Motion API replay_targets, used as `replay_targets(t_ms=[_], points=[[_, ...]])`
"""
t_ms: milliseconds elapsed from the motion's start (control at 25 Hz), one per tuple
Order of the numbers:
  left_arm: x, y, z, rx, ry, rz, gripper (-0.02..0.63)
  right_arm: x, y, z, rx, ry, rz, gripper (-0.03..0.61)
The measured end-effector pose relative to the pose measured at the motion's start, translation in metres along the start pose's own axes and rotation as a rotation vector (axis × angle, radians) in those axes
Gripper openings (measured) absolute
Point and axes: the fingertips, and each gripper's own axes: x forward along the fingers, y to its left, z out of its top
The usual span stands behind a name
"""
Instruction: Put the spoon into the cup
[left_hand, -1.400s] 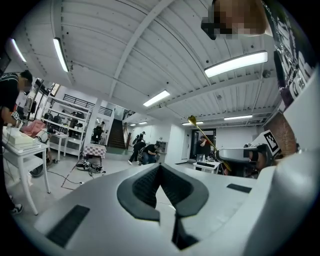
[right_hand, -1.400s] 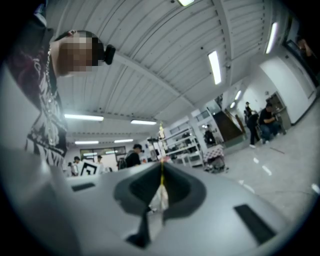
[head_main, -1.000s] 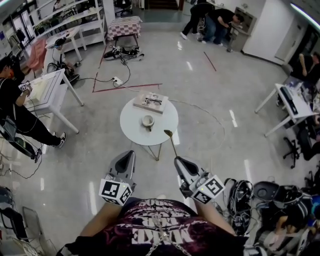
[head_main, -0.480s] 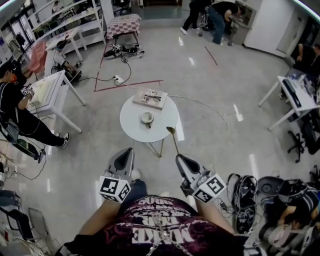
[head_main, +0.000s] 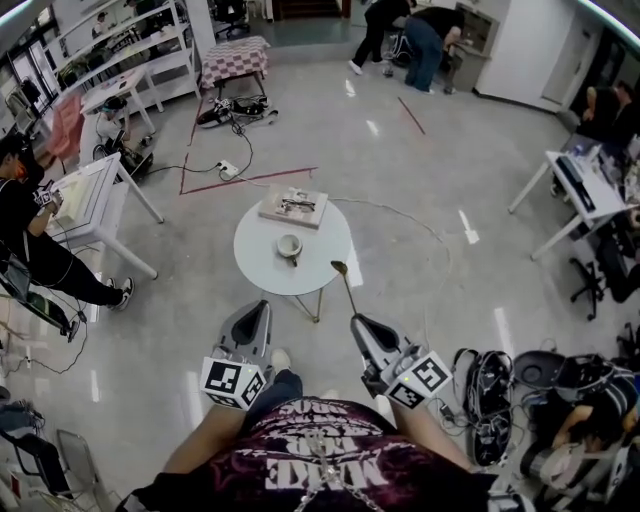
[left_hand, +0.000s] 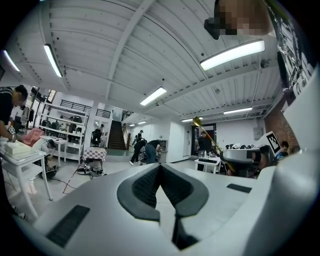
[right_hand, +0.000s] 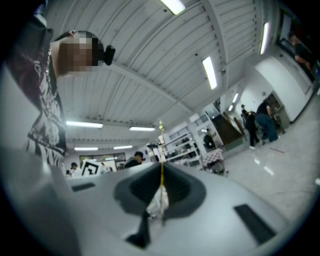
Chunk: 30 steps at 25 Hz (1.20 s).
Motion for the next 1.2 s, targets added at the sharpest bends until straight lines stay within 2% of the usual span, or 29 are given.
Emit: replay_targets(t_ms=[160,320,640,1200], points=[[0.005,0.008,-0.011,-0.006,0.015,-0.010,0.026,0.013,-0.009,-0.006,0.005,0.018,-0.014,0.037],[0.010,0.033,-0.016,-0.035,0.022,0.013,0.027,0.033,-0.011,-0.010,0.001,0.038,-0.010,0.037],[0.034,0.070,-0.020,-0.069,0.043,0.002,0.026,0.076,-0.022,-0.015,0.006,0.079,-0.030,0.037],[0.077,0.147,-0.012,-0.096,0.033,-0.041,0.026,0.166,-0.040,-0.011,0.001,0.076,-0.045,0.037]])
